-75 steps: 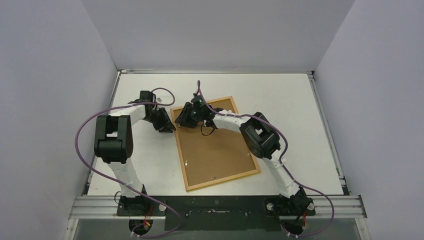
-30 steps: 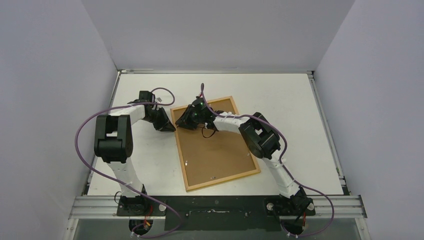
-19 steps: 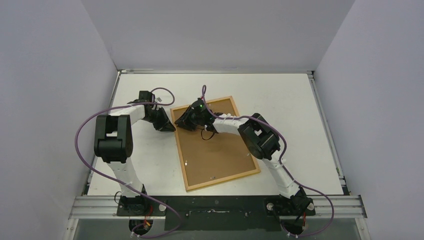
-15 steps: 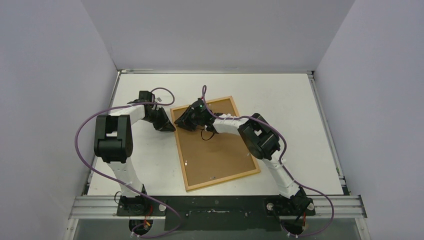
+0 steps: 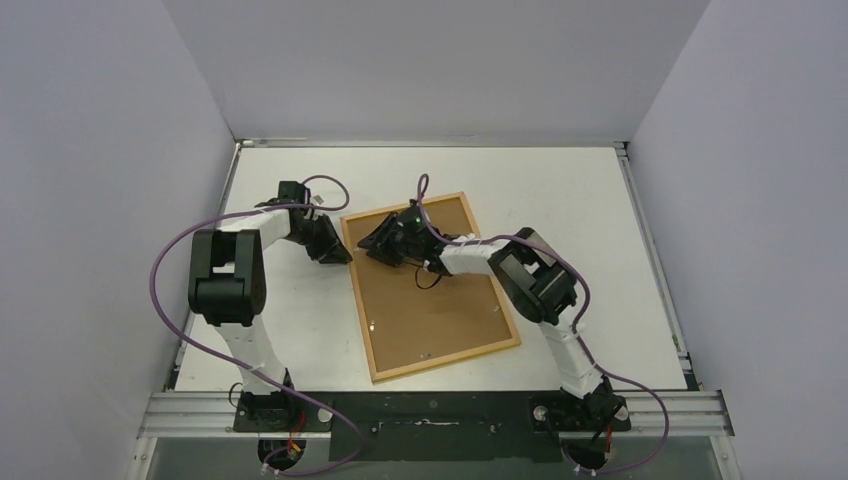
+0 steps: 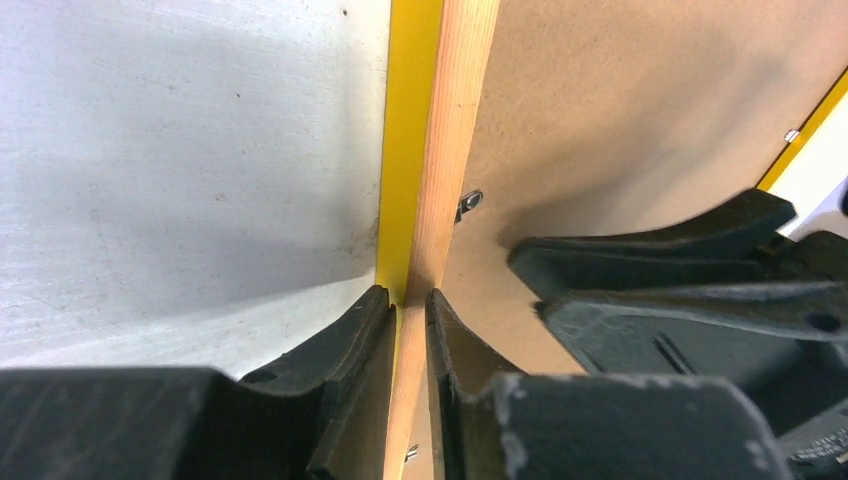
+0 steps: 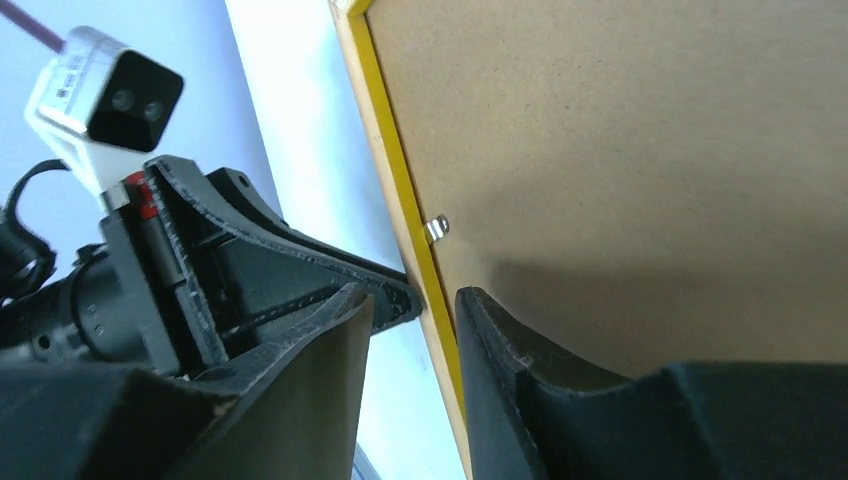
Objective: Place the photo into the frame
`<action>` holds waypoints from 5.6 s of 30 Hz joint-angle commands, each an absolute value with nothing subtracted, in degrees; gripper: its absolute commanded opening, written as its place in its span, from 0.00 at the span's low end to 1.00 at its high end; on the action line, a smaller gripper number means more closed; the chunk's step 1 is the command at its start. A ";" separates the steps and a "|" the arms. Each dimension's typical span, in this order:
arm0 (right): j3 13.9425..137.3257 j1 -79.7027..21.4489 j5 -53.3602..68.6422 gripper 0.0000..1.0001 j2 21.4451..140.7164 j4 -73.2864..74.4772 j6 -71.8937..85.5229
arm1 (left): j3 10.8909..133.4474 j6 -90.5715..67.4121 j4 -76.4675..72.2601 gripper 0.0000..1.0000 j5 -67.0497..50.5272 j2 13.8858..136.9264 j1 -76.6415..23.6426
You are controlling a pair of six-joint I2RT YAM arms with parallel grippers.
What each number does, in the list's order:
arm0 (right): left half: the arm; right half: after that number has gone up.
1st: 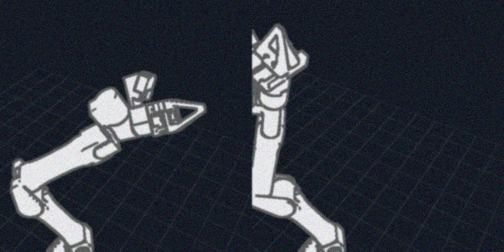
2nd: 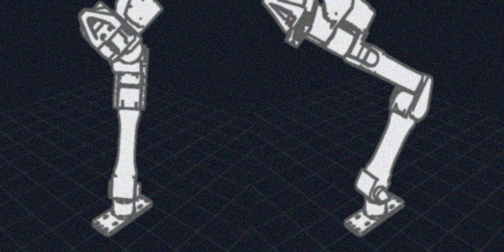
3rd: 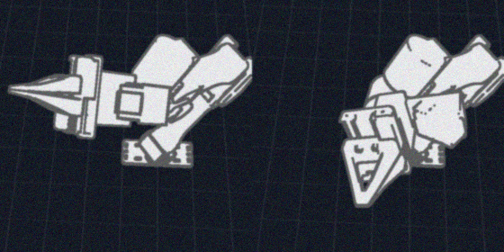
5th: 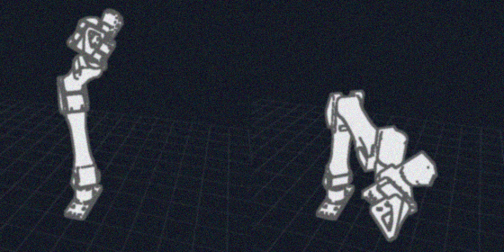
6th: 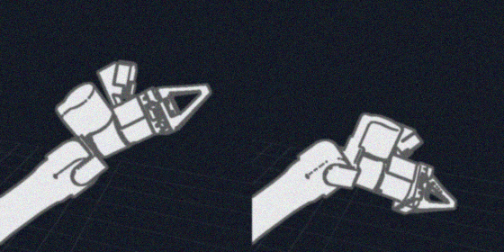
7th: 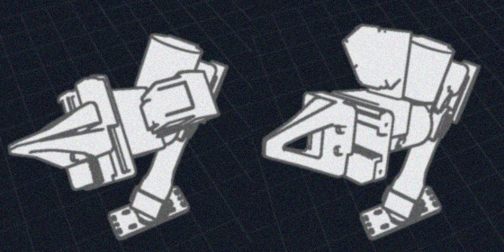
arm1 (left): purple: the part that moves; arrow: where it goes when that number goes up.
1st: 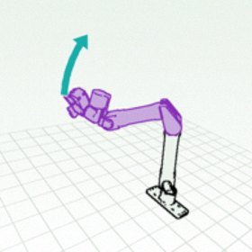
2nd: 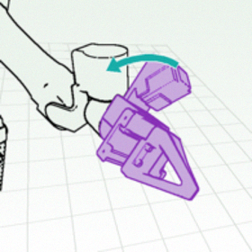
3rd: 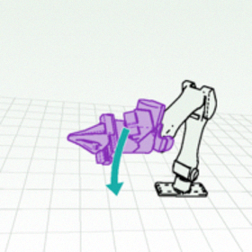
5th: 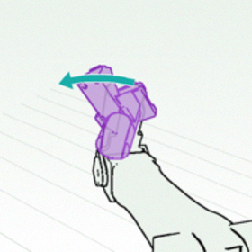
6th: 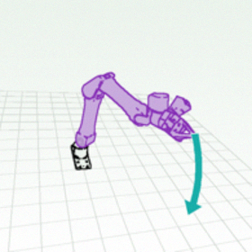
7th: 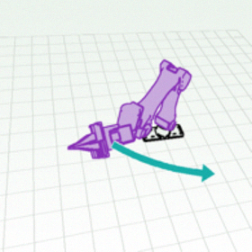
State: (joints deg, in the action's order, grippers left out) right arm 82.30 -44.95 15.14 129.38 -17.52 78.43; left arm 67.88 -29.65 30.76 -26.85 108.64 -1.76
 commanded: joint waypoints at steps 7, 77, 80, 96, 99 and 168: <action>73.67 -43.05 3.98 0.44 106.22 -1.57 62.30 | 65.51 -30.26 32.24 0.37 -26.63 98.24 -1.72; 49.59 -63.70 -4.03 0.35 99.45 -15.16 75.27 | 37.20 -34.43 25.12 0.15 -26.24 85.35 -11.59; 48.68 -63.70 -4.65 0.35 98.58 -13.02 75.97 | 37.31 -34.30 25.10 0.15 -26.04 85.52 -11.60; 52.06 -63.72 2.32 0.35 106.64 -16.35 77.32 | 37.24 -34.23 25.49 0.14 -25.94 85.18 -11.60; 51.92 -63.66 2.52 0.35 107.49 -17.42 77.90 | 37.27 -34.24 25.43 0.15 -26.19 85.10 -11.60; 52.55 -65.57 -18.10 0.67 76.18 13.75 54.76 | 46.71 -30.25 34.93 0.51 -28.27 78.86 -4.30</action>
